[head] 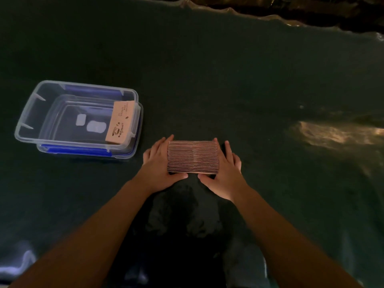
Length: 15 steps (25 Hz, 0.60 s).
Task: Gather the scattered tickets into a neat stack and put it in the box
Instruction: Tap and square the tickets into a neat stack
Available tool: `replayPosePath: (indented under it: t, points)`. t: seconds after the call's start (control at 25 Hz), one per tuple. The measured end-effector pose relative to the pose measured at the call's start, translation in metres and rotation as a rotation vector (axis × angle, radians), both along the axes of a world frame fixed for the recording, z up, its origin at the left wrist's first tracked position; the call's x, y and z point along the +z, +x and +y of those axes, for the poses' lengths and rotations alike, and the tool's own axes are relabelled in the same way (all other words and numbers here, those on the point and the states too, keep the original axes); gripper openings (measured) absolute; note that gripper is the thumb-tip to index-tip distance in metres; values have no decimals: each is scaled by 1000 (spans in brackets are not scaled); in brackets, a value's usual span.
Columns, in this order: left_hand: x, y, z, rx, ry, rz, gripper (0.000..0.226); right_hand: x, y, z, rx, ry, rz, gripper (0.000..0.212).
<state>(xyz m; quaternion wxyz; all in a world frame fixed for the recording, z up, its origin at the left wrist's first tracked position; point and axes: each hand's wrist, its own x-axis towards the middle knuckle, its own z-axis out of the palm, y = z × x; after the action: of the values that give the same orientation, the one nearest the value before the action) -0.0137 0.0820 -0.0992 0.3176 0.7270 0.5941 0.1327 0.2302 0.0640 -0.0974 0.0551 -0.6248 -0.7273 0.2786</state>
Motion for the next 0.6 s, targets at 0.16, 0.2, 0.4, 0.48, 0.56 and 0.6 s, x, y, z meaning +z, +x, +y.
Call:
replayPosePath:
  t: [0.16, 0.2, 0.4, 0.48, 0.56, 0.6]
  points:
    - [7, -2, 0, -7, 39, -20, 117, 3, -2, -3, 13, 27, -23, 90]
    - [7, -3, 0, -16, 45, -12, 115, 4, -2, -6, 14, 23, -27, 90]
    - [7, 4, -2, 16, -1, -4, 109, 5, -5, -13, -5, -66, 12, 90]
    - [8, 3, 2, 41, -8, -11, 109, 10, -4, -10, -13, -61, 52, 92]
    - [7, 1, 4, 50, -34, 13, 108, 15, -3, -7, -63, -85, 101, 95]
    - [7, 1, 4, 56, -49, 34, 107, 18, -3, -4, -102, -94, 130, 97]
